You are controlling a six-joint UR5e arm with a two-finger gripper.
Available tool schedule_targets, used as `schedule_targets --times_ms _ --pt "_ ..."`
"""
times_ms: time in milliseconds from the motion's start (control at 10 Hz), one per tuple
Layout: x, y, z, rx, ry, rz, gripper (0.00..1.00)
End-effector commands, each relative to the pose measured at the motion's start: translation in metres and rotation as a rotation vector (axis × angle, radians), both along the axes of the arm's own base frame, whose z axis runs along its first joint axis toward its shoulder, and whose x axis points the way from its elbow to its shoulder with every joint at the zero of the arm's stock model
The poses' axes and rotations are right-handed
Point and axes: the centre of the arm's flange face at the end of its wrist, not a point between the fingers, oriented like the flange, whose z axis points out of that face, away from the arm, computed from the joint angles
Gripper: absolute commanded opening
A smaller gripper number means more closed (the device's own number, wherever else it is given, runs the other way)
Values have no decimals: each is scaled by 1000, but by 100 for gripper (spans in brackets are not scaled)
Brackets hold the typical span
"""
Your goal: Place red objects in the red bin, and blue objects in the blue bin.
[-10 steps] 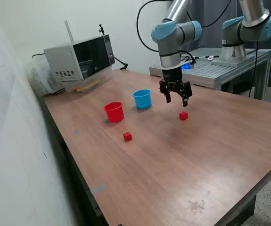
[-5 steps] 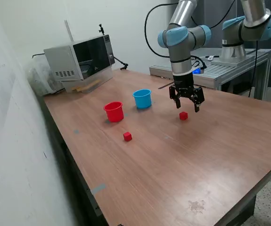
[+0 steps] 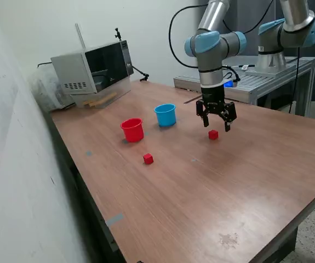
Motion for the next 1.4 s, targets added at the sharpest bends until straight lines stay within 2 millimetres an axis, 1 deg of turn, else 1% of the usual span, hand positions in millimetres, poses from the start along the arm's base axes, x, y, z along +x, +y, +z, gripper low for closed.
schedule_targets --times_ms 0,200,300,400,500,700,800,1000,1100,1200,1300 --pt "-1 4 -12 0 5 -8 100" --pt "-1 5 -21 0 -4 -9 100" --pt "-3 5 -23 2 -3 -9 100" --pt "-3 5 -22 1 3 -9 0" --pt "-8 14 -20 2 14 -26 0" --pt "-10 21 -20 4 13 -37 0" --pt "-12 29 -20 10 7 -48 0" --pt "-10 33 -8 17 -10 -52 0" --pt "-9 33 18 15 12 -53 0" --pt "-6 31 49 13 39 -50 0" --pt "-12 30 81 13 90 -47 0"
